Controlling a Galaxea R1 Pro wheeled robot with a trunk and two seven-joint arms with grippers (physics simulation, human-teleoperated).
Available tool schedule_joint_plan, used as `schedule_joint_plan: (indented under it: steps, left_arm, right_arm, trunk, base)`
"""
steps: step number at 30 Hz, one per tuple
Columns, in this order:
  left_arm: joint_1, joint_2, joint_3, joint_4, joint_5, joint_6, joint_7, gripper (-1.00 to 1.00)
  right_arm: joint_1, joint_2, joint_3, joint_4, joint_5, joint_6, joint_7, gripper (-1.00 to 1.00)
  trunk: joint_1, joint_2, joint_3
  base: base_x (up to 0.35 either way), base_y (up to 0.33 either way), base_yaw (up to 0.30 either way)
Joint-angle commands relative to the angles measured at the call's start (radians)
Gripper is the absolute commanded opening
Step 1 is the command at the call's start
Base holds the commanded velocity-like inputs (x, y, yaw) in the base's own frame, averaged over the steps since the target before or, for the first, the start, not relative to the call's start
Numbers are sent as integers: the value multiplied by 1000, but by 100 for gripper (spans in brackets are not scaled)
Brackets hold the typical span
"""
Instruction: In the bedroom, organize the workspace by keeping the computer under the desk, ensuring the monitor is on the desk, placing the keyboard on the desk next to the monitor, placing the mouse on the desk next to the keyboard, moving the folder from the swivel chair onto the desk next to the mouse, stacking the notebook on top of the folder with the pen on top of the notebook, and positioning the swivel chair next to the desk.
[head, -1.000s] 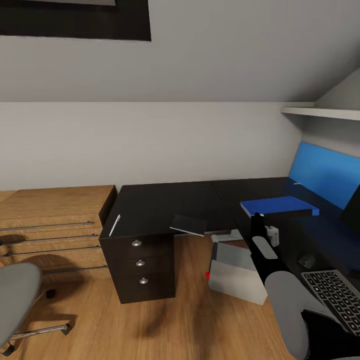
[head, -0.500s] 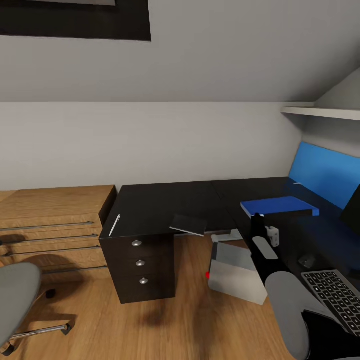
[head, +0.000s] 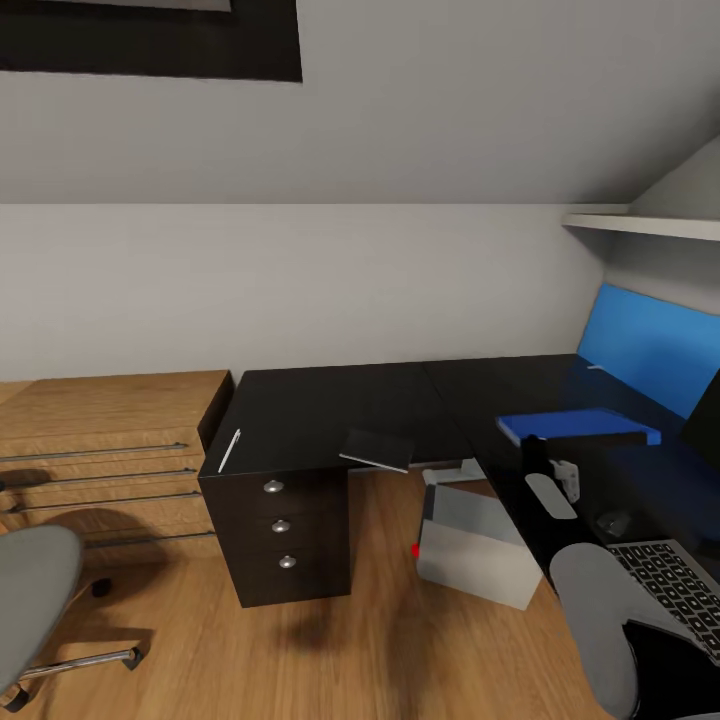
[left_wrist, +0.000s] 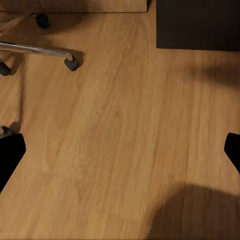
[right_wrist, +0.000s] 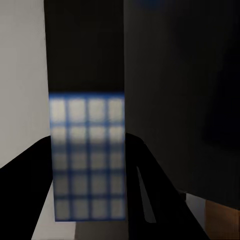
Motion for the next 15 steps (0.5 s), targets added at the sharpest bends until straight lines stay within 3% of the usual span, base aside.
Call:
schedule_joint_plan:
  steps: [1,5,8,15]
  left_arm:
    - [0,0,-9,0,4,-8,6,100]
    - [0,0,-9,0,5,-52,7,100]
    - [0,0,-9,0,5,-62,8,100]
    - [0,0,-8,0,6,-63,8,100]
  right_arm:
    - [0,-2,2,-1,-15,2,-6,-100]
    - [0,-26,3,37,-78,58,-16,-100]
    - [0,-35,4,60,-100,90,-17,-100]
    - [0,-39,4,68,-109,101,-18,-100]
  trunk:
    - [0,-1,-1]
    - [0,-1,-1]
    - [0,-1,-1]
    - [0,-1,-1]
  base:
    - [0,0,0]
    - [0,0,0]
    - [0,0,0]
    - [14,0,0]
